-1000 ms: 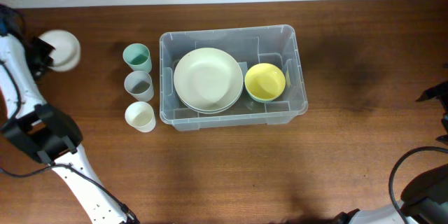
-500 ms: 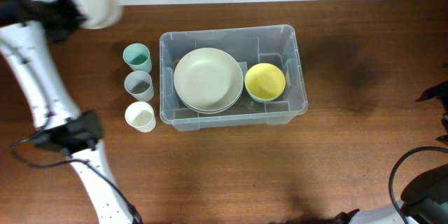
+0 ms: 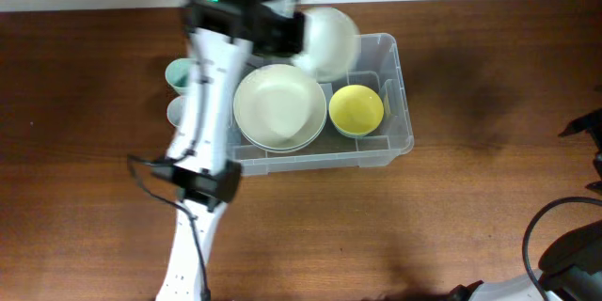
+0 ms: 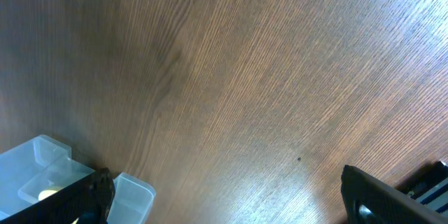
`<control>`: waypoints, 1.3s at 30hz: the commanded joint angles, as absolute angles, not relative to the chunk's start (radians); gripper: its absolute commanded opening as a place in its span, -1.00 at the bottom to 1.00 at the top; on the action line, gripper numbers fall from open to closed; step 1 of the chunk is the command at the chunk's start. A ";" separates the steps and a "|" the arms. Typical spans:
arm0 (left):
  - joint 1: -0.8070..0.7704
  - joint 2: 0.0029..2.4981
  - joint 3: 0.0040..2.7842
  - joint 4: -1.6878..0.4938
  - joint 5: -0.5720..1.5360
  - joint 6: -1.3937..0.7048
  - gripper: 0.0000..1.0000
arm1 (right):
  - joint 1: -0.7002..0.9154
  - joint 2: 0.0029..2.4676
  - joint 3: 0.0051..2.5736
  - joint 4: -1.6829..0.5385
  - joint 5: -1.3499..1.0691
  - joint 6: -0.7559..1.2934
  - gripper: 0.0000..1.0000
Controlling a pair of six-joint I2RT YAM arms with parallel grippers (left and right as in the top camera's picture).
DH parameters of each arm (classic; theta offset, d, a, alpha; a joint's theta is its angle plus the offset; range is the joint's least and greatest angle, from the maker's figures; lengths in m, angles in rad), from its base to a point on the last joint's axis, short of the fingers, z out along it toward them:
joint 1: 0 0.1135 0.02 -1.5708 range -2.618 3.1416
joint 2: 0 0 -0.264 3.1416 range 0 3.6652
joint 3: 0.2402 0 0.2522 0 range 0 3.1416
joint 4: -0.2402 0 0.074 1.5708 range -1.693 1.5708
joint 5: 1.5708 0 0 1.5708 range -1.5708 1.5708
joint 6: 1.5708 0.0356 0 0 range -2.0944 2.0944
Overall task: Pack container
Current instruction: 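Carry the white bowl over the container's right side, then lower the white bowl onto the yellow bowl and release it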
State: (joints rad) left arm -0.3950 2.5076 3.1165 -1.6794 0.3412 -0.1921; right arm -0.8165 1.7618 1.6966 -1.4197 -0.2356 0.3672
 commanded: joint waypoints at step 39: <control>-0.595 2.685 2.893 -1.563 0.100 -0.238 -0.38 | -0.818 1.759 1.690 -1.419 -0.231 0.376 0.98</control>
State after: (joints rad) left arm -0.5991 2.6755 2.8956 -1.5658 0.1074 -0.2363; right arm -0.8165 1.7618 1.6966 -1.4197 -0.2356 0.3676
